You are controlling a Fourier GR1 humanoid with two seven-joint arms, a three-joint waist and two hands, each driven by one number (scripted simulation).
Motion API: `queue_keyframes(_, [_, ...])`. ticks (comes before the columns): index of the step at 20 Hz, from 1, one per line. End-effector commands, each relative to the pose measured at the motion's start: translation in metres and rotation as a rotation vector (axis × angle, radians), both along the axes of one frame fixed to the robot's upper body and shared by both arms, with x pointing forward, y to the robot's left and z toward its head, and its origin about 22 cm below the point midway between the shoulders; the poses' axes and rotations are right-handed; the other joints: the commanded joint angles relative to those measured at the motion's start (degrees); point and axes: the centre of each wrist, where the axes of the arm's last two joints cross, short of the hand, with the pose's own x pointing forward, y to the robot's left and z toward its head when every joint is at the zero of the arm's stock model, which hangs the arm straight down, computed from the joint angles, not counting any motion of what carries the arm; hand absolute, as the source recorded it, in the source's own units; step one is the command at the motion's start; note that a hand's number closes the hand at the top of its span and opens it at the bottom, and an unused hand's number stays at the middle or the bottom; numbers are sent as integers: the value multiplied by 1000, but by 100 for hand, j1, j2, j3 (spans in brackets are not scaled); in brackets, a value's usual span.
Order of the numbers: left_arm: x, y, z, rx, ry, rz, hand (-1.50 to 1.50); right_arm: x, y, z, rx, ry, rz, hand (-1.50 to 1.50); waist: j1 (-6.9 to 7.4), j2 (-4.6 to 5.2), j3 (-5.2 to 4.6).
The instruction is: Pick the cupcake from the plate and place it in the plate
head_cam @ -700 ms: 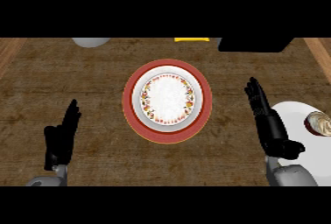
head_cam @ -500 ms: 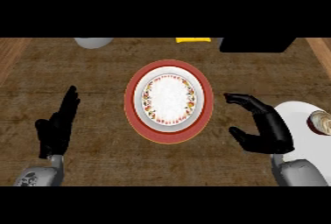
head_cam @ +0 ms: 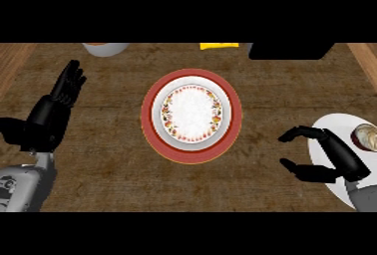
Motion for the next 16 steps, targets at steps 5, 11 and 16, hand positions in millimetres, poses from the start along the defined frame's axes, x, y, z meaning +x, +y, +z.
queue_keyframes(5, [3, 10, 26, 2, -13, -31, 0, -10, -66, -18, 307, -117, -55, -150, -8, 13, 9])
queue_keyframes(11, [-4, 1, 34, -2, -17, -18, 0, 3, -105, 52, 95, -176, -64, -150, -9, 1, 3])
queue_keyframes(16, [0, -2, 21, 0, -27, -43, 0, 12, -131, 136, -315, -75, -144, -150, -7, 13, -16])
